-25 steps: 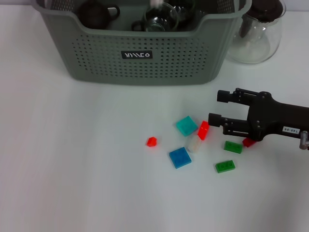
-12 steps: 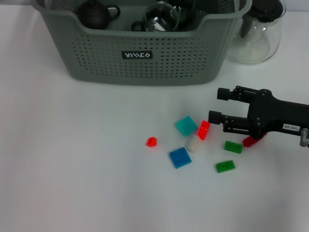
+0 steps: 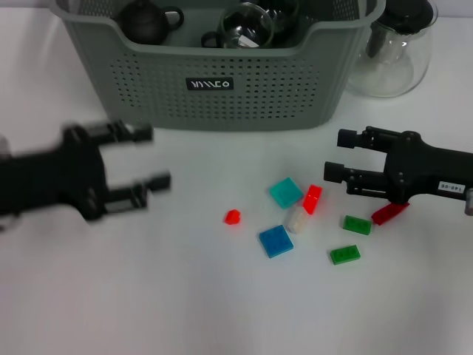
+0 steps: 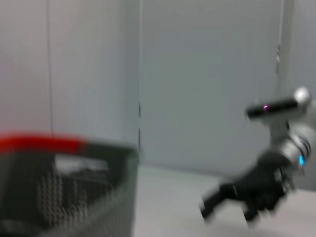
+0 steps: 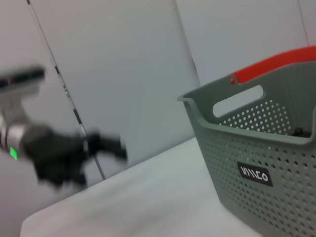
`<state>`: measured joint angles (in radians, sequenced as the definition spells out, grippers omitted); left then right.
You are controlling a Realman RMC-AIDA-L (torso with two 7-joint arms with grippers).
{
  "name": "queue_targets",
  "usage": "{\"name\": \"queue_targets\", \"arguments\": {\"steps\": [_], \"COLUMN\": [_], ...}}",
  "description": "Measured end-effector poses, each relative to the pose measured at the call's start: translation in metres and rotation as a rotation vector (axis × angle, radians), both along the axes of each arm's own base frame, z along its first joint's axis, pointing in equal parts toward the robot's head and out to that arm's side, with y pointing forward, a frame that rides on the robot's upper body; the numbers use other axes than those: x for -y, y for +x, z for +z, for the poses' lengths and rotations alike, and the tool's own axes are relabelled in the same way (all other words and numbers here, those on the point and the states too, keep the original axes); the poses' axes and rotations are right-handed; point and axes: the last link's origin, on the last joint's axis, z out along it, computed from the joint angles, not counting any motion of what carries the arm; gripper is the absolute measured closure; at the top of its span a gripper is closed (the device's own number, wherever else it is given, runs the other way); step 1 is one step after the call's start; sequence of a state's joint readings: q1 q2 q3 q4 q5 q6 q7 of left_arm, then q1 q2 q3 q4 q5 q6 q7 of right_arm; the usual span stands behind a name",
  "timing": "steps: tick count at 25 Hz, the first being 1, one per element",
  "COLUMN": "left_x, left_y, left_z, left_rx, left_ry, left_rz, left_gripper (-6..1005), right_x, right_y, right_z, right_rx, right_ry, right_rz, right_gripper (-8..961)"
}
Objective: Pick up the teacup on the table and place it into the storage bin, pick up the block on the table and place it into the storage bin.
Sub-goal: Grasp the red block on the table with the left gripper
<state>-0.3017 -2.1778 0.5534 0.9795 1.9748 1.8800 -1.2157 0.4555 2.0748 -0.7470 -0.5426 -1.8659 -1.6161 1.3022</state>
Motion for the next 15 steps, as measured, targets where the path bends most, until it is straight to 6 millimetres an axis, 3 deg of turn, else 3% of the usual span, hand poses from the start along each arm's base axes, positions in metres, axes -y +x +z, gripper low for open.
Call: {"name": "queue_targets", "arguments": {"steps": [4,8,12,15], "left_x": [0.002,-0.005,-0.012,-0.015], "left_y": [-0.017,-0.014,-0.014,-0.014], "left_z": [-0.045,-0.086,-0.113,-0.122], "left_rx": [-0.028,-0.075,-0.122,-0.142], "left_ry": [-0.064,-0.116,-0.092,-0.082], "left_rz": [0.046,0.021,0.013,0.021], "left_gripper": [324,345,366,464], "right_x": [-0.002,-0.004,-0.004,-0.003], "right_y": [0.001,0.000,0.001,0.002], "right_z": [0.003,0.003,0.003,0.003], "right_rx": [0.005,0.007,0.009,0.009], "right_ry": [0.002,0.001,0.002,0.001], "right_rz": [-0.009,-0.010,-0.011,-0.015], "right_gripper": [159,159,159,159]}}
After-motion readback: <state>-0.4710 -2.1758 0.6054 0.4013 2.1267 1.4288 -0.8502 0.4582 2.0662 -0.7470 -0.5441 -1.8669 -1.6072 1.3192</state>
